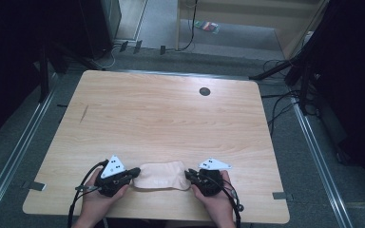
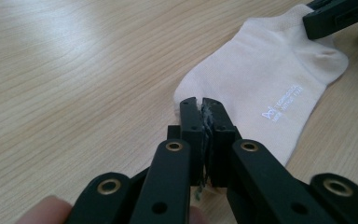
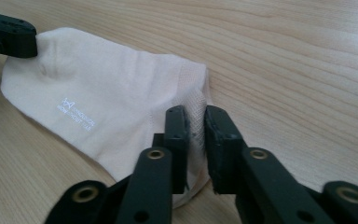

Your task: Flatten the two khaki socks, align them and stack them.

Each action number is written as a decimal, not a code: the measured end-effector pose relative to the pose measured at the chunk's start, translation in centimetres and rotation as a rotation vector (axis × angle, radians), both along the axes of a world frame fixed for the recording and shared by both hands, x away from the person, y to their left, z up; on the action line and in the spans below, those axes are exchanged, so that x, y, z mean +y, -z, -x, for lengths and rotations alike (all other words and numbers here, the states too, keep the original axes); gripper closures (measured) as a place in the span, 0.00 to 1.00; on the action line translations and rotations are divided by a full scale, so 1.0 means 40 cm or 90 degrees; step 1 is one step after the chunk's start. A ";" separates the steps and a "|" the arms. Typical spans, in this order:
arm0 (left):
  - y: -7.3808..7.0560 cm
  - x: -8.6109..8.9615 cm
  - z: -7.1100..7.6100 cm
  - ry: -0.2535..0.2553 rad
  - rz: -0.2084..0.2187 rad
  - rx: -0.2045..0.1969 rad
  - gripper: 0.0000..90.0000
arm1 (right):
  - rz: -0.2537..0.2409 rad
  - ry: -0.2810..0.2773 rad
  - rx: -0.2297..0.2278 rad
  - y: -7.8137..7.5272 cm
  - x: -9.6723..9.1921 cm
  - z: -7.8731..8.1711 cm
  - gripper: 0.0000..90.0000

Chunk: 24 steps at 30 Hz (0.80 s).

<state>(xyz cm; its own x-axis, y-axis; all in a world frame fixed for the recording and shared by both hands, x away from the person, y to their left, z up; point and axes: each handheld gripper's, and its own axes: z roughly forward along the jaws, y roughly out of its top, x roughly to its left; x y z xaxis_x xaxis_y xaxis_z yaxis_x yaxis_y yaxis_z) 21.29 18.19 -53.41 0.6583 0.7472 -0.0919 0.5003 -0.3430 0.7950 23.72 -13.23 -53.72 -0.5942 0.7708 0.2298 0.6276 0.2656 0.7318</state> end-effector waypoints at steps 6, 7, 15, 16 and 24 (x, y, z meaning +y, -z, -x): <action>-0.023 0.019 0.012 -0.018 0.060 -0.034 0.85 | -0.043 0.043 -0.055 -0.024 -0.021 0.008 0.80; -0.029 0.021 0.016 -0.013 0.072 -0.039 0.90 | -0.057 0.042 -0.065 -0.032 -0.025 0.012 0.85; 0.016 -0.016 0.001 -0.003 0.003 0.025 0.98 | -0.008 -0.015 -0.012 0.009 0.020 0.005 0.96; 0.022 -0.016 0.001 -0.010 -0.004 0.028 0.98 | -0.001 -0.014 -0.005 0.015 0.022 0.002 0.96; 0.038 -0.020 -0.005 -0.029 -0.039 0.024 0.98 | 0.007 0.000 0.008 0.027 0.011 -0.005 1.00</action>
